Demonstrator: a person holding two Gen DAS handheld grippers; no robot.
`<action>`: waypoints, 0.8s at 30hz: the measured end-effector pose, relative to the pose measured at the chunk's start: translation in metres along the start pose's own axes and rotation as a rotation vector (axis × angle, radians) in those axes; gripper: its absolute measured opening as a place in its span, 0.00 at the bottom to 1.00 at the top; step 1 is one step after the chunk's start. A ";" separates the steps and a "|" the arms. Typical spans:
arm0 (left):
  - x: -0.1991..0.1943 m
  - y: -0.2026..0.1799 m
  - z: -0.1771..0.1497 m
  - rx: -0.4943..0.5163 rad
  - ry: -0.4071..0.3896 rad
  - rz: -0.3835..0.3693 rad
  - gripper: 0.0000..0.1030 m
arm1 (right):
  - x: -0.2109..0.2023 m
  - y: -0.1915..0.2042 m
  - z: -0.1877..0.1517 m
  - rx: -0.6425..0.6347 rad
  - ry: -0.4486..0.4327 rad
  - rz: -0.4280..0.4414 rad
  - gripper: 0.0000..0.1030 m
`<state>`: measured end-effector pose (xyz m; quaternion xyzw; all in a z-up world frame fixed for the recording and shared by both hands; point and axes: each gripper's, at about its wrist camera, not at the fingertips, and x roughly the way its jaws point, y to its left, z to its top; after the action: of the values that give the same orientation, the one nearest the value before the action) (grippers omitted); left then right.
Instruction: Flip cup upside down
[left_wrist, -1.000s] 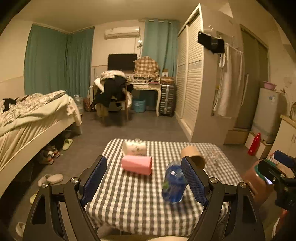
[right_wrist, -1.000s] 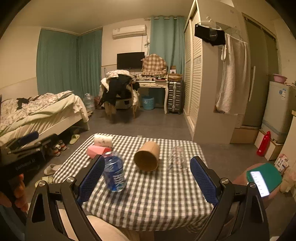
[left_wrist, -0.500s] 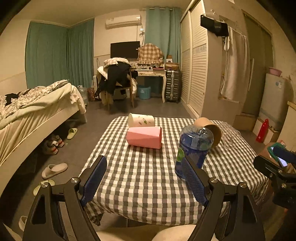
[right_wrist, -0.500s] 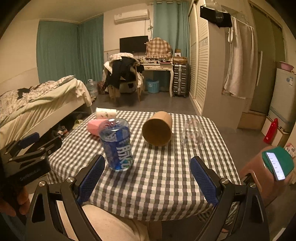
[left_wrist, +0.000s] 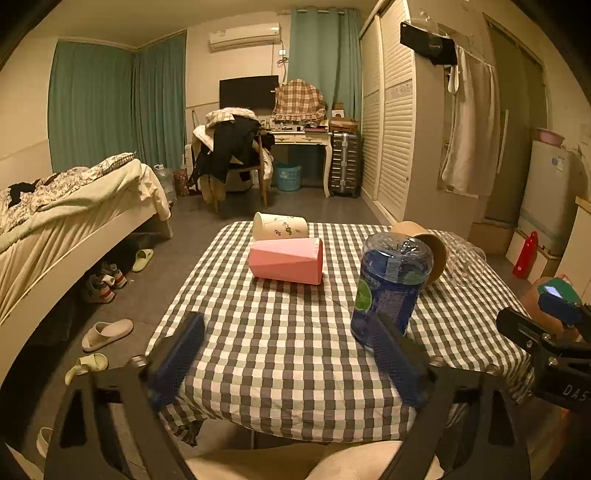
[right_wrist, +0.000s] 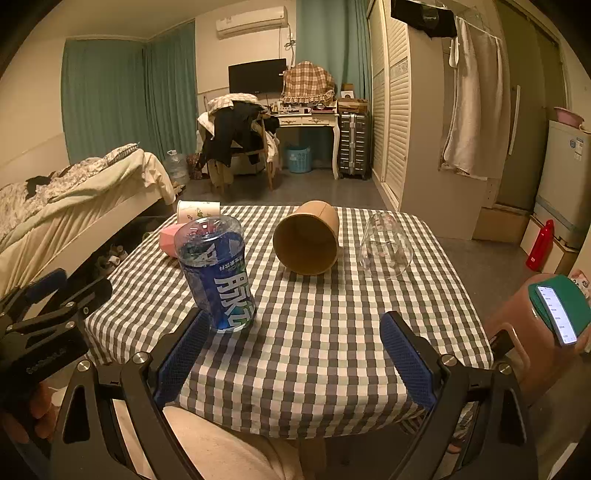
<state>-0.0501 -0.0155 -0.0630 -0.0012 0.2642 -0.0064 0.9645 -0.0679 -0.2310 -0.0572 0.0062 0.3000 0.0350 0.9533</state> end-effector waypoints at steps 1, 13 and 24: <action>-0.001 0.001 0.000 -0.003 -0.004 -0.001 0.94 | 0.001 0.001 0.000 -0.001 0.001 0.000 0.91; -0.003 0.009 0.001 -0.021 -0.002 0.022 1.00 | 0.001 0.005 -0.001 -0.005 0.001 -0.012 0.99; -0.004 0.015 0.001 -0.028 -0.001 0.038 1.00 | -0.003 0.001 -0.003 0.018 -0.005 -0.031 1.00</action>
<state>-0.0531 -0.0007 -0.0601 -0.0096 0.2640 0.0156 0.9644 -0.0716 -0.2307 -0.0578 0.0103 0.2979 0.0177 0.9544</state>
